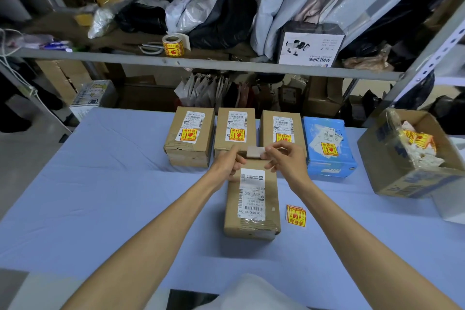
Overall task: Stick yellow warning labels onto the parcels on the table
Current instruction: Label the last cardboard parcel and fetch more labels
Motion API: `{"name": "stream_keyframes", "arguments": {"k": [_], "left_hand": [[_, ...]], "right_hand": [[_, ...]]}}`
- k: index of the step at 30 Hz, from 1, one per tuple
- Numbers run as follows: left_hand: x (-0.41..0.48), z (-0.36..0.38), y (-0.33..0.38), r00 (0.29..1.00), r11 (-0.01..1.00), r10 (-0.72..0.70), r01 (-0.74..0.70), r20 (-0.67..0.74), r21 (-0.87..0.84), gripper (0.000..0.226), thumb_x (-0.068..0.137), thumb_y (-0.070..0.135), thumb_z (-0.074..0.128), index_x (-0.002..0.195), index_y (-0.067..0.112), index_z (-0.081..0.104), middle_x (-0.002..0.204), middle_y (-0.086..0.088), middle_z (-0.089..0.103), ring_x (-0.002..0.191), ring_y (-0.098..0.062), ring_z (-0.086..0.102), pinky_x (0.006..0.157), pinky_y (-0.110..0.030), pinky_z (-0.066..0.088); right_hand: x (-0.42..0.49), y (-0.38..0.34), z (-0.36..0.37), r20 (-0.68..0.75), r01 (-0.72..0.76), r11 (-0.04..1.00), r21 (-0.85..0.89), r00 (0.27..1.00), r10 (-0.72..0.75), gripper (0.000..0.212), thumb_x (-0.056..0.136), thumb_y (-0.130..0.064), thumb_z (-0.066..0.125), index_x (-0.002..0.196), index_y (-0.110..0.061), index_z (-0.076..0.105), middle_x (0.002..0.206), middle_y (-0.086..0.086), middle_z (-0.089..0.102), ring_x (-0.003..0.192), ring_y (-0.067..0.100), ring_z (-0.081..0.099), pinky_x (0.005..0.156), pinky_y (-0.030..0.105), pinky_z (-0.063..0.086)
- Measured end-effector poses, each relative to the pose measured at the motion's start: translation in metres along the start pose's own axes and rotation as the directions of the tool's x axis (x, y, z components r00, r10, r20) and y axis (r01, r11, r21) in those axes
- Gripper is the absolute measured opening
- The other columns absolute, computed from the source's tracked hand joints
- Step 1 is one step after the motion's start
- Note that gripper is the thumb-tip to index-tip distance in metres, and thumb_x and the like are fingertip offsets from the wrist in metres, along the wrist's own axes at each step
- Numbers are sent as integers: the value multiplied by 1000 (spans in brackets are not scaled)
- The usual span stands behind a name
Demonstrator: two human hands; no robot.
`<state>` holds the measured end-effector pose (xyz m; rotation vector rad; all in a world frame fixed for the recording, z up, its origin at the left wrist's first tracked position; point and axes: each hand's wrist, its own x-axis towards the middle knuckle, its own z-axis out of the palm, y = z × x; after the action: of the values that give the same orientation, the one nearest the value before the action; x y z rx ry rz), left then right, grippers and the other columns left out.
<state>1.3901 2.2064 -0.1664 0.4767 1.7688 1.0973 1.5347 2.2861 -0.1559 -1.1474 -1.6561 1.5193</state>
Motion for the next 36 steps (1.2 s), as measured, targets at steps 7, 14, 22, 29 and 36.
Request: {"name": "stream_keyframes", "arguments": {"k": [7, 14, 22, 29, 36], "left_hand": [[0, 3, 6, 1000, 997, 22, -24, -20, -68, 36, 94, 44, 48, 88, 12, 64, 70, 1, 55, 43, -7, 25, 38, -16, 21], [7, 3, -2, 981, 983, 185, -186, -63, -4, 16, 94, 21, 58, 80, 14, 63, 76, 2, 60, 61, -7, 48, 62, -23, 39], [7, 6, -5, 942, 941, 335, -333, -19, 59, 9, 94, 19, 58, 92, 10, 61, 83, 3, 60, 78, -7, 53, 70, -18, 40], [9, 4, -8, 938, 940, 341, -340, -63, 29, 6, 92, 14, 61, 86, 11, 60, 82, 1, 61, 82, -12, 56, 74, -18, 44], [4, 2, -11, 932, 932, 360, -357, -33, 67, 7, 90, 17, 63, 84, 14, 61, 81, 5, 61, 79, -8, 56, 72, -16, 43]], "right_hand": [[-3, 3, 2, 83, 92, 995, -31, 992, -90, 5, 85, -3, 67, 89, -5, 69, 80, 12, 73, 70, 24, 72, 62, 31, 58], [-3, 6, 1, 118, 53, 997, -56, 992, -46, 21, 80, 6, 69, 97, -6, 67, 79, 9, 73, 71, 19, 73, 61, 25, 57], [0, 5, 4, 3, -98, 995, 19, 995, 98, 12, 85, -13, 70, 93, -6, 66, 78, 13, 70, 56, 18, 67, 51, 29, 57], [4, -1, 5, 19, -204, 960, 190, 979, 204, 11, 90, -13, 62, 86, -5, 68, 69, 9, 65, 54, 15, 59, 49, 21, 52], [1, 4, 4, 27, -212, 976, 50, 977, 210, 9, 82, -1, 70, 91, 0, 68, 74, 7, 67, 59, 14, 60, 55, 20, 52]]}}
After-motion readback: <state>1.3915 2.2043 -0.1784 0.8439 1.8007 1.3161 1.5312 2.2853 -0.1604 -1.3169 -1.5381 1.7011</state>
